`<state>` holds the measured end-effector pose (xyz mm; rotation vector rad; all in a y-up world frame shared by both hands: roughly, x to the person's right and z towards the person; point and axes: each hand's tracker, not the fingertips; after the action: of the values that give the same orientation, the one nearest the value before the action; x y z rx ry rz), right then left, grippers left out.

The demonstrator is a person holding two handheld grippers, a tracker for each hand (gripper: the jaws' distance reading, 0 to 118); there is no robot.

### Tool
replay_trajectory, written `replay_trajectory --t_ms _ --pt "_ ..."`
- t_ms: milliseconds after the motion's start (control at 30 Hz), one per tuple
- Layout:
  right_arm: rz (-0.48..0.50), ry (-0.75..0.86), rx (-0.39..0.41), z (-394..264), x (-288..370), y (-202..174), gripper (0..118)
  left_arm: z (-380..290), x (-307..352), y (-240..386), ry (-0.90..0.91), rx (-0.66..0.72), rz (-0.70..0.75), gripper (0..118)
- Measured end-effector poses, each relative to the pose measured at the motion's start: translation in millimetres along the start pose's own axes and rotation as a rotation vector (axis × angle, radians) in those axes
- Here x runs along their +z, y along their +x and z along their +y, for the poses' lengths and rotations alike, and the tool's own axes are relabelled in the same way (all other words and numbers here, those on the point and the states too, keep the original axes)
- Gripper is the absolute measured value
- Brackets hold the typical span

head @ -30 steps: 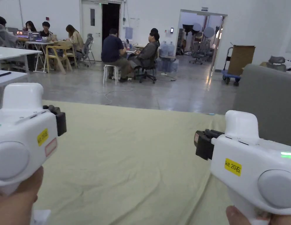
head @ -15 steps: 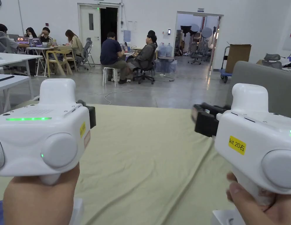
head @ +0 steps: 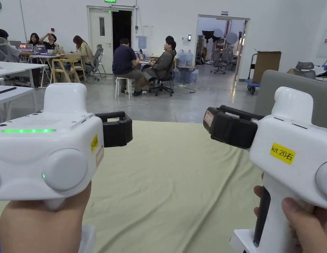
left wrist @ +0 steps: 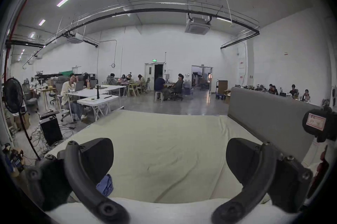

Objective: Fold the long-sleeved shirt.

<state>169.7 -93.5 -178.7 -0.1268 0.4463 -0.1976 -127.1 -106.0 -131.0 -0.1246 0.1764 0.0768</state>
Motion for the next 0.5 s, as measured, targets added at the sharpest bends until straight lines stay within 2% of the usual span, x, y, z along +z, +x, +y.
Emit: replay_trajectory --t_ms 200,500 --pt "-0.047 -0.008 0.002 1.1 -0.8 -3.9 118 0.6 -1.2 -3.4 -0.009 0.015 -0.006 118" --pt "-0.022 -0.006 0.005 -0.2 2.7 -8.5 118 3.1 1.0 2.4 -0.003 0.002 -0.037 118"
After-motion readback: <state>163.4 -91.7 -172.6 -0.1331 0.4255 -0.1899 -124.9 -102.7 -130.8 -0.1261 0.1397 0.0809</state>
